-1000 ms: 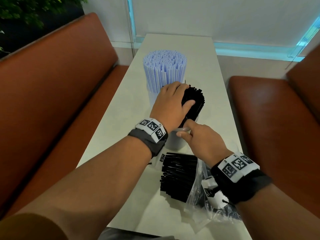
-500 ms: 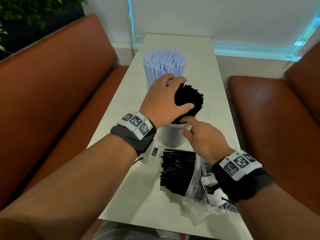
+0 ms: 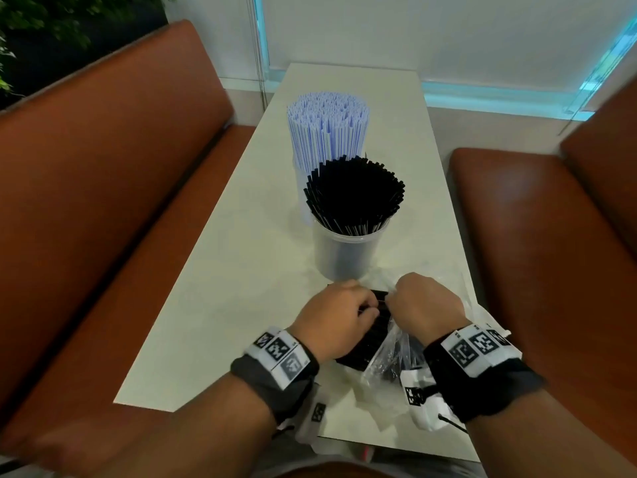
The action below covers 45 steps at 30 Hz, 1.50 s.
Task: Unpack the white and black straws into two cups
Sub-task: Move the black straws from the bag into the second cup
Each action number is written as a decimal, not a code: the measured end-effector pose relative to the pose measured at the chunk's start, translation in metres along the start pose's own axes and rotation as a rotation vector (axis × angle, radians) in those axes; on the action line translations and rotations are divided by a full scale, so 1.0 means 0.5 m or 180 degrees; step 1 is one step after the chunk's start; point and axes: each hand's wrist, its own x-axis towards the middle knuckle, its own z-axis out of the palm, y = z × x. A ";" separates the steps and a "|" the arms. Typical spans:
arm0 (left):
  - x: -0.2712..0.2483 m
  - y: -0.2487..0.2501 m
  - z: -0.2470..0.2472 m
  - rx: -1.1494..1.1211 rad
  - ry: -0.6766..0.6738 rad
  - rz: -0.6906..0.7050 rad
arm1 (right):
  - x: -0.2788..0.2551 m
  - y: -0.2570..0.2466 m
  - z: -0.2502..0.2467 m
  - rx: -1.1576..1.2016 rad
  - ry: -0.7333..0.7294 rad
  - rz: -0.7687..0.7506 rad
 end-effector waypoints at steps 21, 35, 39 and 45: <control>0.076 0.012 0.034 0.1724 -0.0558 0.0762 | -0.012 0.026 -0.009 0.0246 0.0192 -0.0109; -0.065 -0.200 -0.075 0.1267 0.0259 -0.0228 | -0.004 0.031 0.003 0.1074 0.0833 -0.0448; -0.062 -0.157 -0.063 0.0817 0.0574 -0.0201 | -0.030 -0.021 -0.012 0.3239 0.1364 -0.1057; -0.033 -0.064 -0.053 0.0823 0.0547 0.0332 | -0.035 -0.053 -0.013 0.4008 0.1293 -0.0928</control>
